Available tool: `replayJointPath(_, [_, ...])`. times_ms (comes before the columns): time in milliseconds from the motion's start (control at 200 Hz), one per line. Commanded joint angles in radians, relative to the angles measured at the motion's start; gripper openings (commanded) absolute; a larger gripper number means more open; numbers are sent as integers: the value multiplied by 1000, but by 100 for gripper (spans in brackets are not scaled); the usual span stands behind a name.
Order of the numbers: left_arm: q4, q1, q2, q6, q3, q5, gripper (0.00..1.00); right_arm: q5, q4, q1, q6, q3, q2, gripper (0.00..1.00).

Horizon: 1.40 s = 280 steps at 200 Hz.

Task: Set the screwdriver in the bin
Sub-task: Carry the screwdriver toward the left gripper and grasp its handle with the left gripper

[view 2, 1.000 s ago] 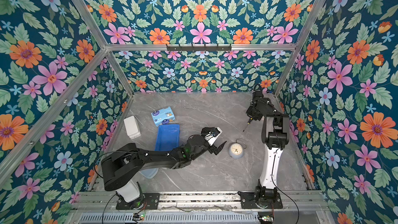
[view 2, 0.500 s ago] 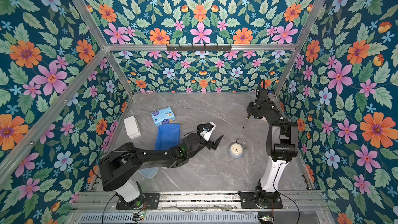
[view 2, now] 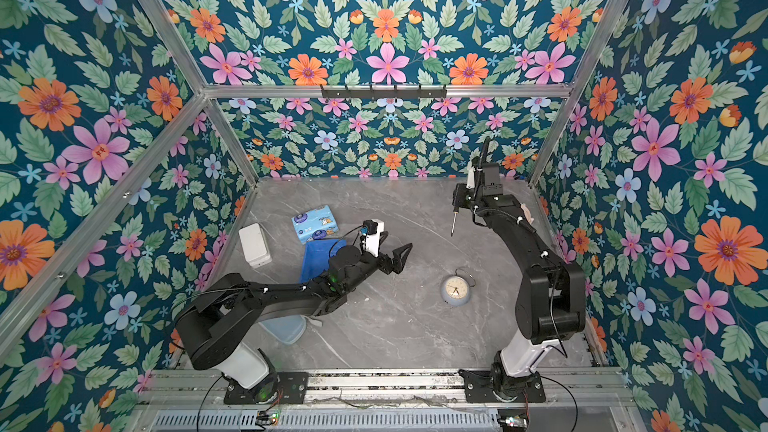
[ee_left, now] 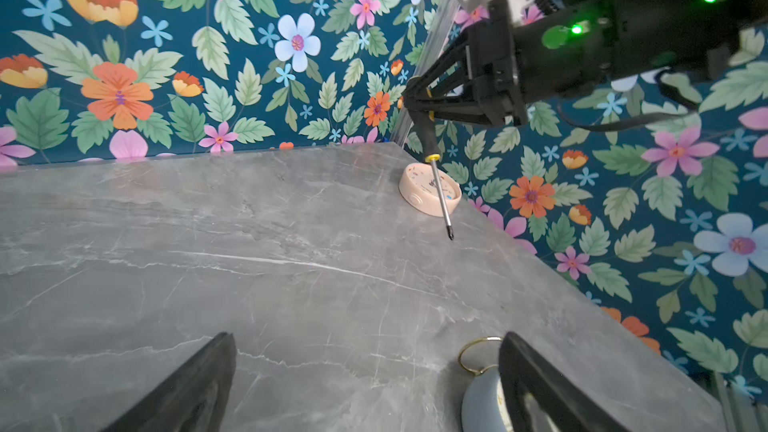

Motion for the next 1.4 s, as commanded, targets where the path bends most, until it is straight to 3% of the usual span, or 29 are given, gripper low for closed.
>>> replayJointPath(0, [117, 32, -18, -97, -24, 75, 99, -58, 60, 47, -85, 1, -39, 0])
replayJointPath(415, [171, 83, -39, -154, -14, 241, 98, -200, 164, 287, -315, -79, -131, 0])
replayJointPath(590, [198, 85, -31, -164, -10, 268, 93, -237, 176, 342, -323, -82, -135, 0])
replayJointPath(875, [230, 87, -25, -179, -12, 289, 63, -313, 230, 383, -329, -119, -162, 0])
replayJointPath(1090, [248, 88, -11, -206, -4, 310, 46, -322, 327, 388, -336, -166, -179, 0])
replayJointPath(1395, [247, 92, -4, -208, 4, 302, 29, -350, 334, 388, -318, -174, -186, 0])
